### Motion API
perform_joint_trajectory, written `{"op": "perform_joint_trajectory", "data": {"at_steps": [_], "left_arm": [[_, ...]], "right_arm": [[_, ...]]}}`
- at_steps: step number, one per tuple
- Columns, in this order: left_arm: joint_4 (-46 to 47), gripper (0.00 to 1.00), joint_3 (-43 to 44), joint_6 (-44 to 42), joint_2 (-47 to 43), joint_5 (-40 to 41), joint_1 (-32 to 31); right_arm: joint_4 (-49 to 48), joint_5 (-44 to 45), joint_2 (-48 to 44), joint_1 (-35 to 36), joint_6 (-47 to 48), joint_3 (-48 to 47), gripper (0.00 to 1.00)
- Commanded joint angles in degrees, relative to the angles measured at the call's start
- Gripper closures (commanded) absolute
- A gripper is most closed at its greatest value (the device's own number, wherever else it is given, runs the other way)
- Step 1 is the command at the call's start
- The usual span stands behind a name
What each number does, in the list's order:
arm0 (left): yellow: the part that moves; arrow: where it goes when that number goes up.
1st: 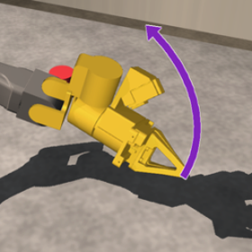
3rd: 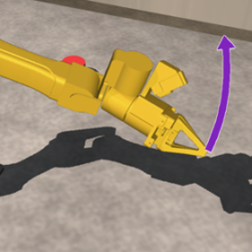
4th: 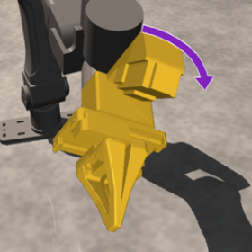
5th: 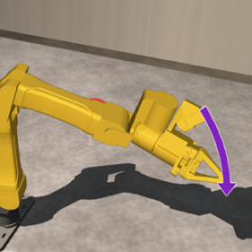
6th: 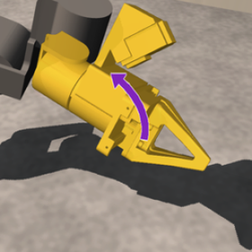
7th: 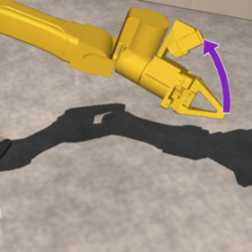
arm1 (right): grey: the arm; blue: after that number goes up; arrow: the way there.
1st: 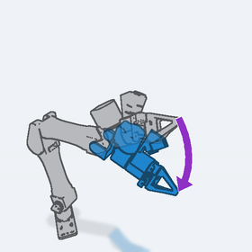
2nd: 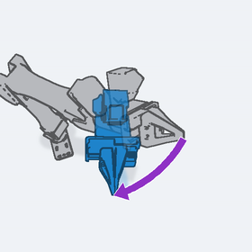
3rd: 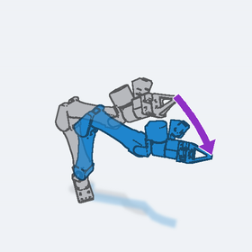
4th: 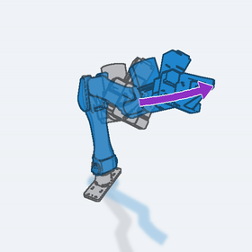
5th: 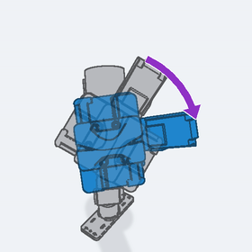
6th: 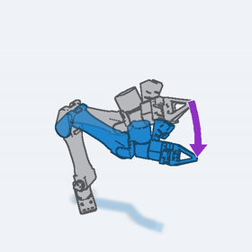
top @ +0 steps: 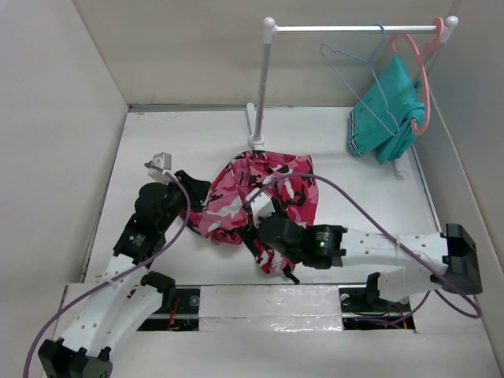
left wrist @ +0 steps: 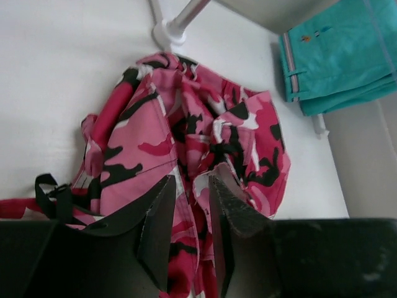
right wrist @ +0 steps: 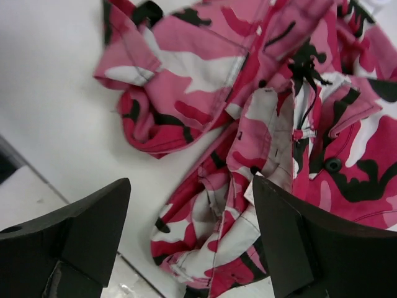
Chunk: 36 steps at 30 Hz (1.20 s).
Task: Place the trousers on the hanger
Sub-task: Flatten out the trousers at the center of the board.
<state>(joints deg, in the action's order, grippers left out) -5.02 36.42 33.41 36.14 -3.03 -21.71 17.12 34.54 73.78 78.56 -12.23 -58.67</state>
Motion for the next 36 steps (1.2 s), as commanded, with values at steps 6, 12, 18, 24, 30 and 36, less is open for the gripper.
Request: {"op": "perform_joint_trajectory", "data": {"at_steps": [6, 12, 18, 24, 30, 36], "left_arm": [[9.5, 0.55, -7.6, 3.7, 7.5, -2.2, -0.2], [13.1, 0.39, -8.0, 2.5, 14.7, 2.4, -6.4], [11.0, 0.36, -5.3, 3.1, 23.4, 17.2, -15.2], [11.5, 0.42, -6.5, 2.8, 25.6, 18.6, -15.2], [13.4, 0.45, -4.9, 1.5, 31.8, 16.7, -17.5], [11.0, 0.68, -0.1, 1.7, 35.2, 22.6, -22.9]], "right_arm": [[-12.0, -9.0, 7.3, -17.9, -1.9, -1.3, 0.15], [-12.5, -13.5, 18.2, -21.8, -2.1, -7.9, 0.21], [-12.3, -8.7, 23.4, -22.3, -5.3, -9.4, 0.28], [-14.0, -4.2, 22.4, -23.4, -8.4, -4.3, 0.47], [-14.0, 2.4, 16.3, -23.9, -9.8, 1.0, 0.93], [-7.6, 9.4, -1.3, -25.4, -13.1, 9.6, 1.0]]}}
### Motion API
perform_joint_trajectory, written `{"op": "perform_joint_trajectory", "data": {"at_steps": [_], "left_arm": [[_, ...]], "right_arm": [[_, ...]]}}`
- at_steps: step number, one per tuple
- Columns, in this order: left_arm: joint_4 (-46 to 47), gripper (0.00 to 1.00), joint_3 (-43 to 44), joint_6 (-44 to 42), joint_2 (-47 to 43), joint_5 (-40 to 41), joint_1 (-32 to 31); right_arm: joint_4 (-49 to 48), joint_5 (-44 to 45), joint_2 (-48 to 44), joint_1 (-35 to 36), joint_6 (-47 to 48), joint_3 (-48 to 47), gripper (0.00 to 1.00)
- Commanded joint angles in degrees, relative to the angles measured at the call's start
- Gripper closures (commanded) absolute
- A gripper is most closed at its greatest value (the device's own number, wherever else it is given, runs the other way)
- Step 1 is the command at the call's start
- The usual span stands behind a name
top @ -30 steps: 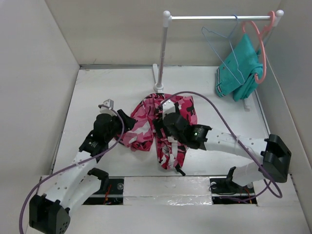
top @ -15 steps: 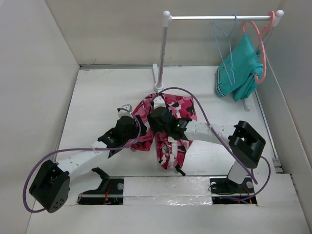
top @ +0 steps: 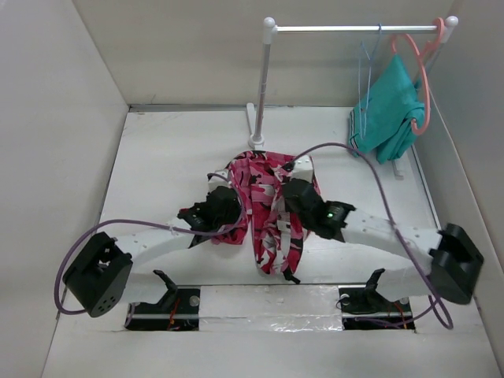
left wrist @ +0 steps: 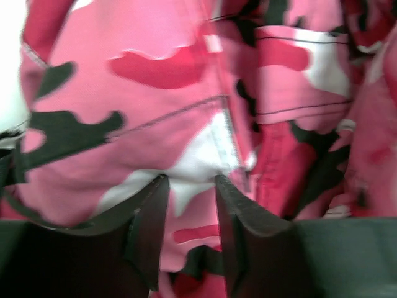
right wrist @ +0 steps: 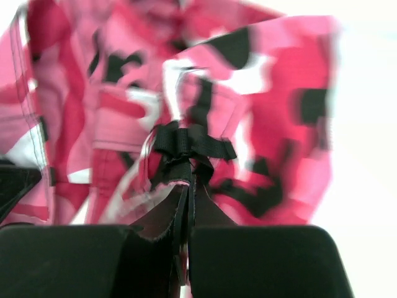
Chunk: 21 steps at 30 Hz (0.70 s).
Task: Place the trousers on the hanger
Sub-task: Flatten out the trousers at the center of the board.
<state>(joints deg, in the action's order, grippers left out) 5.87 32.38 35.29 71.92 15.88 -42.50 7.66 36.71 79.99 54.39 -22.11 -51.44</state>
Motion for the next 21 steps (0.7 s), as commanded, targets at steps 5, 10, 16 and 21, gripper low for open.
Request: {"op": "perform_joint_trajectory", "data": {"at_steps": [5, 10, 16, 21], "left_arm": [[-5.4, 0.63, 6.5, -0.7, -4.5, 10.0, -7.9], [-12.5, 0.44, 8.2, 1.5, -1.4, 15.9, -14.0], [-14.3, 0.48, 8.7, 3.9, 5.8, 19.6, -14.0], [-16.7, 0.9, 11.6, 4.5, 11.1, 21.4, -14.0]], "right_arm": [[6.0, 5.7, -25.7, -8.3, -5.4, 13.5, 1.0], [5.2, -0.8, -33.6, -16.0, -4.3, 19.6, 1.0], [9.6, -2.3, -38.8, -22.9, -2.3, 19.1, 1.0], [8.0, -7.8, -41.3, -29.5, 0.4, 20.9, 1.0]]}}
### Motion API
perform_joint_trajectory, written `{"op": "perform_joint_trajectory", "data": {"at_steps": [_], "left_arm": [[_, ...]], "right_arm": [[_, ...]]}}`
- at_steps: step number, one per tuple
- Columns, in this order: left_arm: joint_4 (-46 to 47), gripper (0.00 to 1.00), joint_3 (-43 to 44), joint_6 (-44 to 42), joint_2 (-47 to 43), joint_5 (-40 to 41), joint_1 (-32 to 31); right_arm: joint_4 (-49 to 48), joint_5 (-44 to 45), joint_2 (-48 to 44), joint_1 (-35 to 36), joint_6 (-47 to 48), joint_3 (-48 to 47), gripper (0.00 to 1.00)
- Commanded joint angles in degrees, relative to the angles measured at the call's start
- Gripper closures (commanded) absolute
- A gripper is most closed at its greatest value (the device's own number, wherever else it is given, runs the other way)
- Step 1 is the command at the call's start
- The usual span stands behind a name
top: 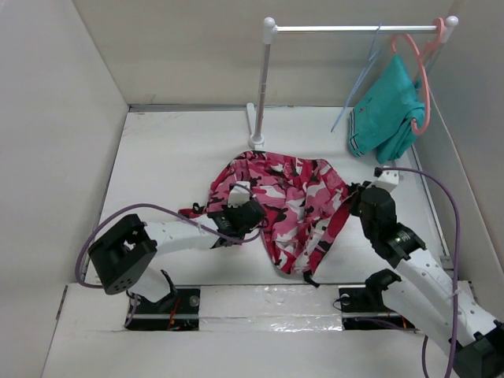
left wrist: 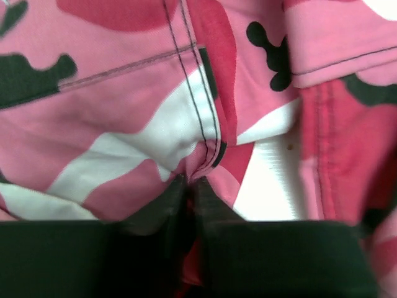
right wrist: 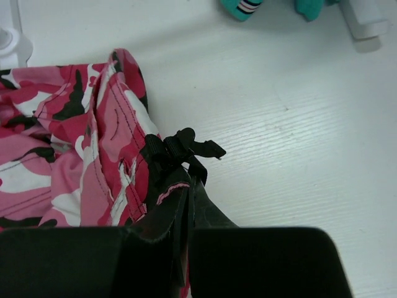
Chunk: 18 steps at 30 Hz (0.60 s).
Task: Place the trousers on the hanger
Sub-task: Flatten out the trousers at the center of the board.
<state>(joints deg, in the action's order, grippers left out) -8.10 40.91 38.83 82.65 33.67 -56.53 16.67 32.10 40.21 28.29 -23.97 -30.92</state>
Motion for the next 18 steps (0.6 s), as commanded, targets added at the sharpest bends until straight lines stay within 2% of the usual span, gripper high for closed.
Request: {"op": "perform_joint_trajectory", "data": {"at_steps": [1, 4, 5, 9, 13, 14, 18], "left_arm": [[-4.1, 1.0, 3.9, 2.5, 0.0, 4.6, 0.0], [-7.4, 1.0, 4.8, 4.8, -3.4, 8.6, 0.0], [-7.8, 1.0, 5.1, 5.0, -7.1, 9.4, 0.0], [-10.1, 1.0, 6.8, 4.2, -17.2, 9.0, 5.2], [-9.2, 1.0, 7.1, 1.7, -26.6, 4.0, 13.2], [-9.3, 1.0, 7.4, 1.2, -29.3, 2.9, 16.9], [-11.4, 1.0, 9.3, -1.8, -32.9, -3.9, 24.6]], "right_arm": [[-0.3, -3.9, -2.1, -5.2, 2.3, 0.4, 1.0], [-1.5, -4.5, -2.8, -8.1, 3.9, 0.8, 1.0], [-1.3, -4.7, -2.9, -10.1, 4.1, 0.5, 1.0], [-2.9, -6.1, -2.6, -15.1, 4.7, 0.1, 1.0], [-6.2, -7.2, 0.7, -20.5, 4.5, -0.5, 1.0], [-7.3, -7.4, 1.5, -21.9, 4.3, -0.5, 1.0], [-12.5, -9.8, 7.6, -30.0, 3.5, -1.7, 1.0]]}}
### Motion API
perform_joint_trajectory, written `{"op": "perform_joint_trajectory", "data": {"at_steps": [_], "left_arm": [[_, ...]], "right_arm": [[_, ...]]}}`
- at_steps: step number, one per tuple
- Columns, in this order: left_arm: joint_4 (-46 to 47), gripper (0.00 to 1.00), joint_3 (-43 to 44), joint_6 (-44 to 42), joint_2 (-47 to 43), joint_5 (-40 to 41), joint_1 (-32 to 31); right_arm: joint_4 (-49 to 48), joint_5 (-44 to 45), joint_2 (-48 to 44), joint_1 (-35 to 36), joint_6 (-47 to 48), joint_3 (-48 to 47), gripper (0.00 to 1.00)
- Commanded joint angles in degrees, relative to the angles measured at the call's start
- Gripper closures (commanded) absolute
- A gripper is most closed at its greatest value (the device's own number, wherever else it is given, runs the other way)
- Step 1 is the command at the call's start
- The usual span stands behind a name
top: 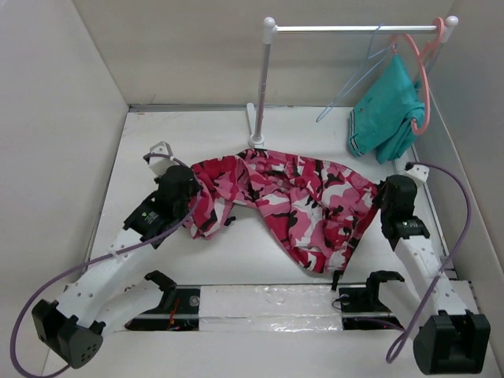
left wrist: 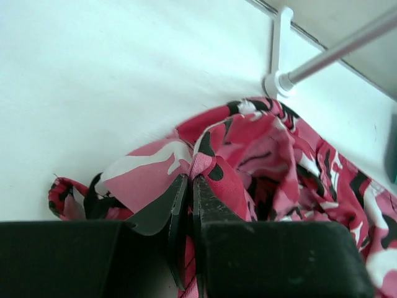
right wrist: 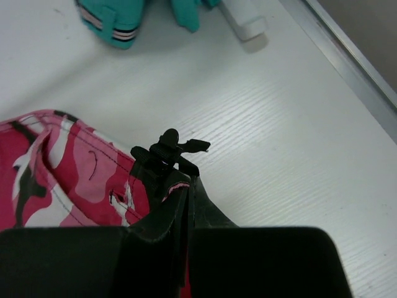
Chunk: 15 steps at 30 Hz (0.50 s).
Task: Place the trousers on the hanger
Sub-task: Flatten out the trousers at the center of the board.
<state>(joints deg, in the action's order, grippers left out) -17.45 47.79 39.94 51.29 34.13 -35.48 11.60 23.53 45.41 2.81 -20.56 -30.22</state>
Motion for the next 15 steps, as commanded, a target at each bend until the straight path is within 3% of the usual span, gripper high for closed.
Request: {"op": "perform_joint_trajectory", "data": {"at_steps": [1, 7, 11, 13, 14, 15], "left_arm": [[-3.5, 1.0, 2.6, -4.0, -2.0, -7.3, 4.4], [-8.5, 1.0, -3.2, -4.5, -6.0, -11.7, 4.4], [-12.4, 1.0, -1.0, -1.2, -7.9, -4.3, 2.0], [-11.3, 1.0, 0.5, -1.4, -8.1, -3.0, 2.5], [-10.9, 1.0, 1.5, -1.7, -8.0, -2.9, 2.5], [-10.8, 1.0, 4.1, -2.0, -7.8, -2.5, 2.5]], "right_arm": [[-8.1, -1.9, 3.9, -6.6, -0.2, -4.0, 1.0], [-13.0, -7.8, 14.4, -17.2, -1.8, -8.1, 1.0], [-12.1, -11.4, 17.7, -20.7, -1.7, -11.4, 0.99], [-12.6, -15.9, 16.1, -21.4, -0.7, -11.2, 0.79], [-12.6, -17.3, 15.2, -21.4, -0.2, -10.7, 0.59], [-12.3, -19.9, 14.0, -21.4, 0.7, -10.0, 0.48]]}}
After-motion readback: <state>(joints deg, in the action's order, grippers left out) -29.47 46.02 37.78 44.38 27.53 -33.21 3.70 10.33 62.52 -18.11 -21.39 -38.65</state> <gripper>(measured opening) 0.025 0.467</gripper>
